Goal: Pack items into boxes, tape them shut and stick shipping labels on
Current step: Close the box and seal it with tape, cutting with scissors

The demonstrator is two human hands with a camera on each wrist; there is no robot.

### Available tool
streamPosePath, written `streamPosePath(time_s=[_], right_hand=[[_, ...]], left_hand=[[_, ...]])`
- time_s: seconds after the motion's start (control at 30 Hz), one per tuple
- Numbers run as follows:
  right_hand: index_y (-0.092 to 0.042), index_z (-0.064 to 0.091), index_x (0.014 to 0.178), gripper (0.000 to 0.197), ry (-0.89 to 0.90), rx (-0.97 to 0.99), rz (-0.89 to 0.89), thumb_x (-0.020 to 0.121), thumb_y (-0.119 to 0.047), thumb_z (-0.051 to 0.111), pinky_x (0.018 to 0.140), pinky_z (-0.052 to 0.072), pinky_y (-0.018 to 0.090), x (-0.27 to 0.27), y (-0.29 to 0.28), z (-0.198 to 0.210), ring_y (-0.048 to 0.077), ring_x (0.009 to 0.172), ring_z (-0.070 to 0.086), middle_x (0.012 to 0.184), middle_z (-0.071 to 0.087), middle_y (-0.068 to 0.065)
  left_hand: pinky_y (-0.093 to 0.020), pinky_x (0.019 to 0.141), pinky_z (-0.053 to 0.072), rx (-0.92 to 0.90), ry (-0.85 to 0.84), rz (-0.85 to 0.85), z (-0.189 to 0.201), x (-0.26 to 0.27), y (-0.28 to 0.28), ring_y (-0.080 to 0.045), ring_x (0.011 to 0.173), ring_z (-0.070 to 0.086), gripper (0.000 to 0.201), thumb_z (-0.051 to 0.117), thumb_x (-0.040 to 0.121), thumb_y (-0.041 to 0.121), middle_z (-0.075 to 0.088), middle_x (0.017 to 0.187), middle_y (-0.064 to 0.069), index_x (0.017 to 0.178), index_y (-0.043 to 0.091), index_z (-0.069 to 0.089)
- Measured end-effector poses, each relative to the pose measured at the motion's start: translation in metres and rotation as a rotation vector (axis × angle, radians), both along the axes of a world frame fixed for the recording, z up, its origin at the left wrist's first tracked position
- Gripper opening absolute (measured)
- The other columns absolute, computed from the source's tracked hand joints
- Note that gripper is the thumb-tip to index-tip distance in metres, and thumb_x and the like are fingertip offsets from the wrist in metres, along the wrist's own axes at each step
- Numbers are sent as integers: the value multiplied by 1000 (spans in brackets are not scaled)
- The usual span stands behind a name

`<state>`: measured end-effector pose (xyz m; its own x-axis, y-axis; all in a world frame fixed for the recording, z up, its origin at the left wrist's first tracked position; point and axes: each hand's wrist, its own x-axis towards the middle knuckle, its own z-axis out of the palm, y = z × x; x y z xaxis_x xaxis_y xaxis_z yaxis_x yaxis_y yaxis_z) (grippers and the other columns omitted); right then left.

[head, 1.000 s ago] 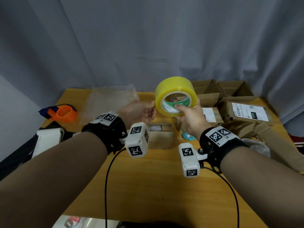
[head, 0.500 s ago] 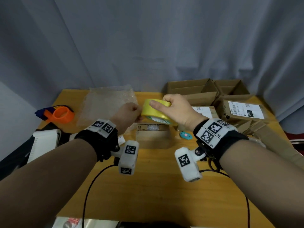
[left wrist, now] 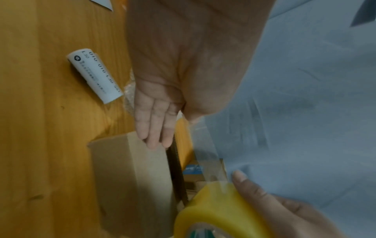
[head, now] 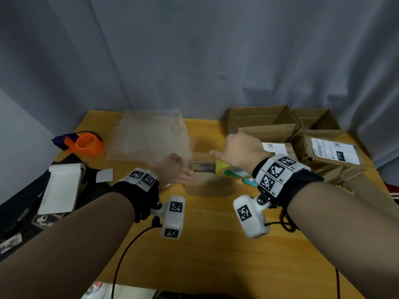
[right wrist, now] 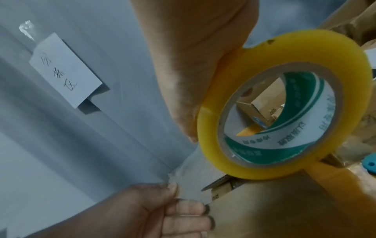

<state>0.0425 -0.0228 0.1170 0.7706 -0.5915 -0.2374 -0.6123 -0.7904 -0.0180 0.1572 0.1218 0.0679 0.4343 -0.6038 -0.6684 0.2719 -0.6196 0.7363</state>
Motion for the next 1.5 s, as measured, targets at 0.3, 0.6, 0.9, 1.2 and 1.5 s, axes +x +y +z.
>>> streamPosePath(time_s=[0.3, 0.6, 0.9, 1.2, 1.5], right_hand=[[-7, 61, 102, 52, 138, -29, 36, 94, -55, 41, 68, 44, 31, 21, 6, -17, 27, 82, 57, 90, 58, 8], [-15, 55, 89, 37, 156, 34, 132, 93, -48, 41, 63, 42, 31, 43, 3, -19, 24, 79, 54, 75, 52, 0], [-17, 61, 99, 18, 159, 46, 259, 91, -27, 49, 61, 38, 31, 56, 13, -24, 25, 81, 52, 98, 62, 5], [-14, 62, 91, 25, 128, 170, 220, 90, -36, 50, 52, 36, 26, 55, 7, -23, 22, 77, 54, 86, 59, 2], [-27, 67, 108, 44, -14, 248, 167, 83, -61, 56, 65, 42, 28, 37, -3, -26, 17, 90, 52, 102, 62, -4]], left_hand=[[-34, 81, 50, -59, -121, 146, -34, 5, -8, -32, 93, 61, 21, 29, 100, 2, 58, 104, -28, 118, -4, 38], [-30, 76, 54, -54, -161, 205, -49, 16, 1, -24, 80, 64, 20, 42, 97, -1, 60, 91, -20, 79, 8, 43], [-24, 64, 50, -50, -291, 143, -59, 28, 8, -14, 66, 57, 19, 54, 89, 0, 64, 76, -9, 79, 10, 67], [-42, 80, 54, 4, -371, 117, -64, 25, 1, -22, 78, 58, 18, 73, 79, 10, 59, 79, -3, 80, 16, 56], [-38, 71, 47, -1, -193, 143, -66, 33, 2, -22, 68, 49, 11, 69, 84, 7, 51, 72, -13, 88, 1, 60]])
